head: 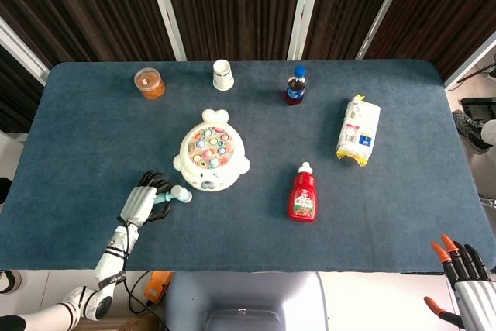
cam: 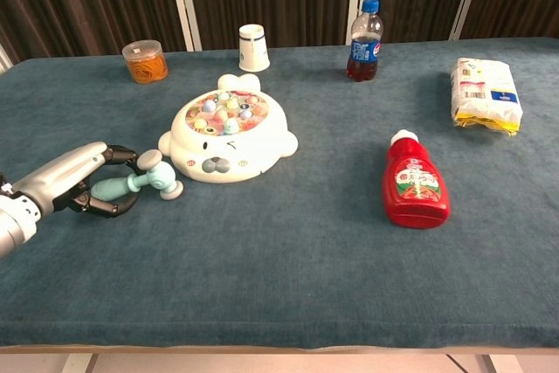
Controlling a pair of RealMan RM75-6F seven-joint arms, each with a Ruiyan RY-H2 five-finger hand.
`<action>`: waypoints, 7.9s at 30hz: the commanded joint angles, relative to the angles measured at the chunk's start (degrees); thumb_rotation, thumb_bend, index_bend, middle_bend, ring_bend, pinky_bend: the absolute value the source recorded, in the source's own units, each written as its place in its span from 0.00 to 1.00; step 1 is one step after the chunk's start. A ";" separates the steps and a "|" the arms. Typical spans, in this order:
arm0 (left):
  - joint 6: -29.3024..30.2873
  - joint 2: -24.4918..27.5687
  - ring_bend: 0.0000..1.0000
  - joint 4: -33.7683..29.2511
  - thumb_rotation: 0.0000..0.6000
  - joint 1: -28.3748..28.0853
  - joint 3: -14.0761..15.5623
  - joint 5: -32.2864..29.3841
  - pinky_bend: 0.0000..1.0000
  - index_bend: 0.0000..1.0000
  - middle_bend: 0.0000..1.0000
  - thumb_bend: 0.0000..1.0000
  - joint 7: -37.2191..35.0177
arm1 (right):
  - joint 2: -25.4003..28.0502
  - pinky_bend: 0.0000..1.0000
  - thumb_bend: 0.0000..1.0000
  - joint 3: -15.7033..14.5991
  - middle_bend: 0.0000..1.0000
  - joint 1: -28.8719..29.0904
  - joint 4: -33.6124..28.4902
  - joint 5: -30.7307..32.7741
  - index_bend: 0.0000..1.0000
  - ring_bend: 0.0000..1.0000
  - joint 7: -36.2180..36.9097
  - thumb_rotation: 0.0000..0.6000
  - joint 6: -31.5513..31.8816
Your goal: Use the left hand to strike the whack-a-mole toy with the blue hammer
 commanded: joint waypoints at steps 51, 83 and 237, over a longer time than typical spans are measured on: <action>4.06 5.45 0.77 -18.74 1.00 3.38 -4.42 -6.61 1.00 0.69 0.96 0.76 3.49 | 0.35 0.00 0.17 -0.37 0.02 -0.39 0.56 -0.81 0.00 0.00 0.99 1.00 0.93; 10.54 6.41 0.89 -41.34 1.00 -5.92 -19.70 -30.94 1.00 0.68 1.00 0.81 35.63 | 1.47 0.00 0.17 -0.85 0.02 0.33 0.60 -1.57 0.00 0.00 3.27 1.00 0.29; 1.73 18.85 0.91 -46.01 1.00 -7.55 -2.73 -36.22 1.00 0.70 1.00 0.78 38.14 | 1.92 0.00 0.17 -1.41 0.03 0.32 1.00 -2.73 0.00 0.00 4.88 1.00 0.50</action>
